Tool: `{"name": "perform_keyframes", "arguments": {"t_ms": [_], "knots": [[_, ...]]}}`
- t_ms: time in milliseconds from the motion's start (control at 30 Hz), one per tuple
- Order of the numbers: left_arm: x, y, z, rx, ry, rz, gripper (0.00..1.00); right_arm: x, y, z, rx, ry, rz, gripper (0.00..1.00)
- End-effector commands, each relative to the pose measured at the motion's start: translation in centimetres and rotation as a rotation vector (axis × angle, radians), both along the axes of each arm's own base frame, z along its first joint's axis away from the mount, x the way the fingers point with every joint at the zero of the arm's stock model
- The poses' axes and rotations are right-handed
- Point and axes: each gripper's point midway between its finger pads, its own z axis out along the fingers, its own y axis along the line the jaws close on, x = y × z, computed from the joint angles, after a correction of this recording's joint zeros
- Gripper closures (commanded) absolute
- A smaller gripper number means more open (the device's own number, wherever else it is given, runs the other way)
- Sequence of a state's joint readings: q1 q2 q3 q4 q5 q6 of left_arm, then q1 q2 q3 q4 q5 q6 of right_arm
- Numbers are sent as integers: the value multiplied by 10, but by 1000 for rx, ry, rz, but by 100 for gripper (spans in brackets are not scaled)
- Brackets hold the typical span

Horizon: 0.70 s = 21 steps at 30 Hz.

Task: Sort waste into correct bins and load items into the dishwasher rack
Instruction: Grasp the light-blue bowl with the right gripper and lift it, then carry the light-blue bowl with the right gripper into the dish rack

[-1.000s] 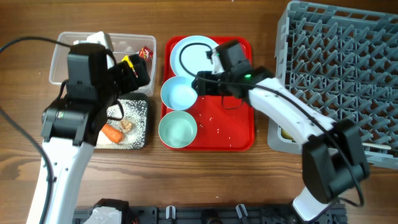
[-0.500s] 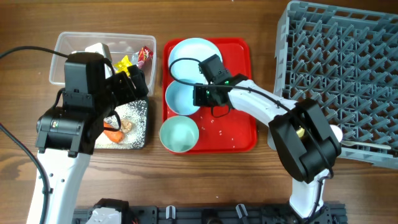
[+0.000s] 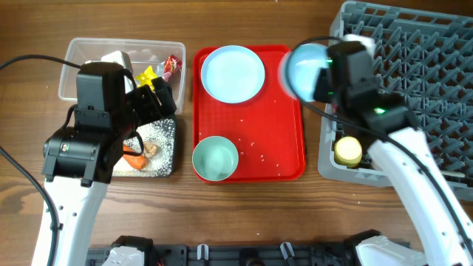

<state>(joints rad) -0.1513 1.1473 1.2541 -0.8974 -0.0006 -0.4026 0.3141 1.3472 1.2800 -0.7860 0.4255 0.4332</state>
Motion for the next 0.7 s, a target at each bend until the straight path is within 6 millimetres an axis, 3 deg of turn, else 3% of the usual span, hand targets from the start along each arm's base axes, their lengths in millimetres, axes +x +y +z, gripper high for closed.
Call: {"name": "perform_keyframes", "arguments": {"t_ms": [0, 100, 167, 333, 433, 533, 667], "knots": [[0, -2, 1, -12, -2, -3, 0, -10, -77, 13, -242, -27, -306, 96], [0, -2, 1, -13, -2, -3, 0, -11, -113, 3, -365, 23, -427, 96], [0, -2, 1, -13, -2, -3, 0, 10, -128, 1, -452, 6, -462, 96], [0, -2, 1, -12, -2, -3, 0, 69, -141, 30, -726, -135, -530, 96], [0, -2, 1, -13, -2, -3, 0, 102, -137, 39, -884, -135, -479, 96], [0, -2, 1, -13, -2, -3, 0, 118, -141, 32, -977, -103, -451, 96], [0, -2, 1, -12, -2, -3, 0, 124, -152, 6, -1014, -29, -436, 96]]}}
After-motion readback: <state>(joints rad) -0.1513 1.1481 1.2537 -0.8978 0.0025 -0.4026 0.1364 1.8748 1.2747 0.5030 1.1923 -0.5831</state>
